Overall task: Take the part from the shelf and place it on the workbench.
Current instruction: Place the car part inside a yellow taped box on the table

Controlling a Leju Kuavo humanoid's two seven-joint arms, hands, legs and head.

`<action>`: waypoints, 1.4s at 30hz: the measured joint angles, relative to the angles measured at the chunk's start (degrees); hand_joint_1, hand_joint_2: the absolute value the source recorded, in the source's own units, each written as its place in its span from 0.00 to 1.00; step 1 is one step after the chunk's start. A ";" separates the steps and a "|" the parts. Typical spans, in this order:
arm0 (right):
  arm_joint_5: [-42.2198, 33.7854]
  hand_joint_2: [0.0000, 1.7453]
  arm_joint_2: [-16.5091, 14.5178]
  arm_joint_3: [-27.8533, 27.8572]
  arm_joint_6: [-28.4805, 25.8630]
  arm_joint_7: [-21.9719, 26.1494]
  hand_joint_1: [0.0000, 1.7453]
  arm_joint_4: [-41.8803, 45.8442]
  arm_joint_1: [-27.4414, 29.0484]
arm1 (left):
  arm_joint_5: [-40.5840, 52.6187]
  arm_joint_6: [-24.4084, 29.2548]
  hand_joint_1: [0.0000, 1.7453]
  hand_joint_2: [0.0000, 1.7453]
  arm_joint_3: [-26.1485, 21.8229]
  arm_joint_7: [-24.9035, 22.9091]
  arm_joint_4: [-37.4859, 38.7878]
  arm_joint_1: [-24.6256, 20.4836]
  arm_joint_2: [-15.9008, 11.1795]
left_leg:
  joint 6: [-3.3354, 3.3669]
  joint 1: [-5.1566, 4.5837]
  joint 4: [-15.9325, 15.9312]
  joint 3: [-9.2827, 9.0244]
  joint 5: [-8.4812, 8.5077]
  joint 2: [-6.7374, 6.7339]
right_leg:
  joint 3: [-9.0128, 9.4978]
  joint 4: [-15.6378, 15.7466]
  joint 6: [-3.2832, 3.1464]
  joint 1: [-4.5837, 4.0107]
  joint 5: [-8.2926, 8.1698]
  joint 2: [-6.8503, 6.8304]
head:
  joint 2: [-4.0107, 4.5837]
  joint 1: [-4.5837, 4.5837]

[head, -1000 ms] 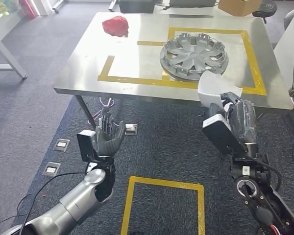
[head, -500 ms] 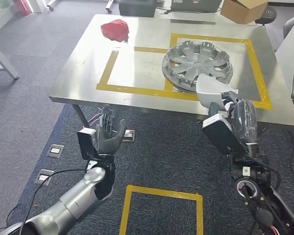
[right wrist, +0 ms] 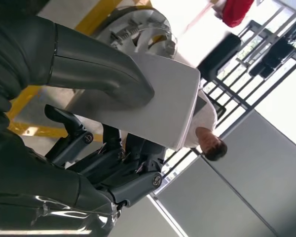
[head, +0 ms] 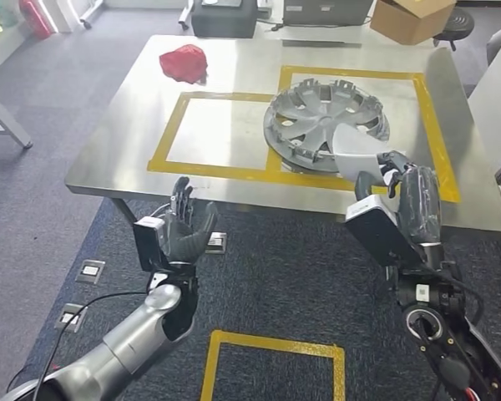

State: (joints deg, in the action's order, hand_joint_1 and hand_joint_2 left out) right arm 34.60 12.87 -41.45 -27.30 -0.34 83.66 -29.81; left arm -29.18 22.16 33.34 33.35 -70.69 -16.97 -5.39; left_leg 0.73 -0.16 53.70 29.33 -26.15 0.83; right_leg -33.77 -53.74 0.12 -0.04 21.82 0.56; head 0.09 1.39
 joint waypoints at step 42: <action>-4.09 1.00 -2.10 -8.25 2.93 1.05 1.00 1.16 -9.11 | 2.09 6.91 0.00 1.00 0.24 3.69 -0.95 0.52 1.52 | 0.35 -0.04 -1.25 1.61 1.28 -0.09 | -0.82 0.29 0.20 -0.54 -0.68 0.20 | 0.00 0.31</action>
State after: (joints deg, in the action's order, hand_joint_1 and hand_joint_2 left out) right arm 30.51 10.78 -49.70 -24.37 0.70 84.82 -38.92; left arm -27.10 29.07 33.58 37.05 -71.64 -16.45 -3.87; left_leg 1.08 -0.20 52.45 30.94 -24.86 0.74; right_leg -34.59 -53.45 0.32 -0.58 21.13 0.76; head 0.09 1.69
